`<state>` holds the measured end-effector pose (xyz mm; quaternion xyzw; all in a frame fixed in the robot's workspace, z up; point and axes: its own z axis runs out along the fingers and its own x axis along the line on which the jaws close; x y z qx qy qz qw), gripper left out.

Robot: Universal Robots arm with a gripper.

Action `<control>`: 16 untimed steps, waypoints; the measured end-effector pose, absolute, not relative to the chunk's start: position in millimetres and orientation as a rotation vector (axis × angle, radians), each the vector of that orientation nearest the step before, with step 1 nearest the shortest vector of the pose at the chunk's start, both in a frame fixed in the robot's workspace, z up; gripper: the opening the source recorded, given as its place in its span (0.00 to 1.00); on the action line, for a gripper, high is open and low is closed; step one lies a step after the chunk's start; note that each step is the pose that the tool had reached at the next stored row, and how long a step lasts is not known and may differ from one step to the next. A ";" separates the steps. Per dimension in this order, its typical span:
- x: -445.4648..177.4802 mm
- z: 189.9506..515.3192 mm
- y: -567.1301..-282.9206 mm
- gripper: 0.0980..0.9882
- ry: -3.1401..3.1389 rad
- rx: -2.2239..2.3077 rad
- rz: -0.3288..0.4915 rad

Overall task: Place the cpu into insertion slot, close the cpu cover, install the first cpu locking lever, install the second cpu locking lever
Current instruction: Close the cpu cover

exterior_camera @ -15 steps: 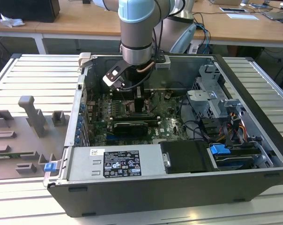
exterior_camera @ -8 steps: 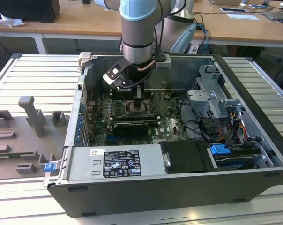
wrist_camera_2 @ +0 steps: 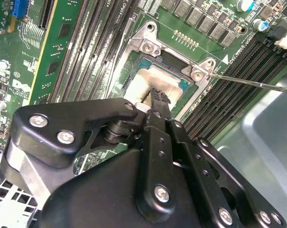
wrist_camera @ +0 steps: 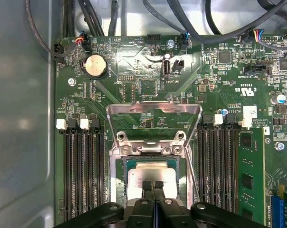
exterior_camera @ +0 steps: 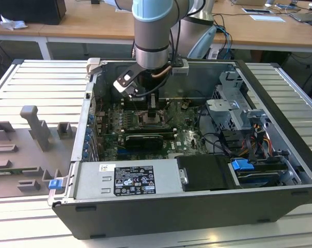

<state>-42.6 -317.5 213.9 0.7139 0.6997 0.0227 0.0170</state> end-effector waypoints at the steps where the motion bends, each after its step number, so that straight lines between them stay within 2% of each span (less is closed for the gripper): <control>1: -42.6 214.8 -317.5 0.01 2.175 2.219 0.071; 10: -42.6 236.6 -317.5 0.01 2.175 2.219 0.070; 16: -42.5 265.5 -317.5 0.01 2.175 2.219 0.069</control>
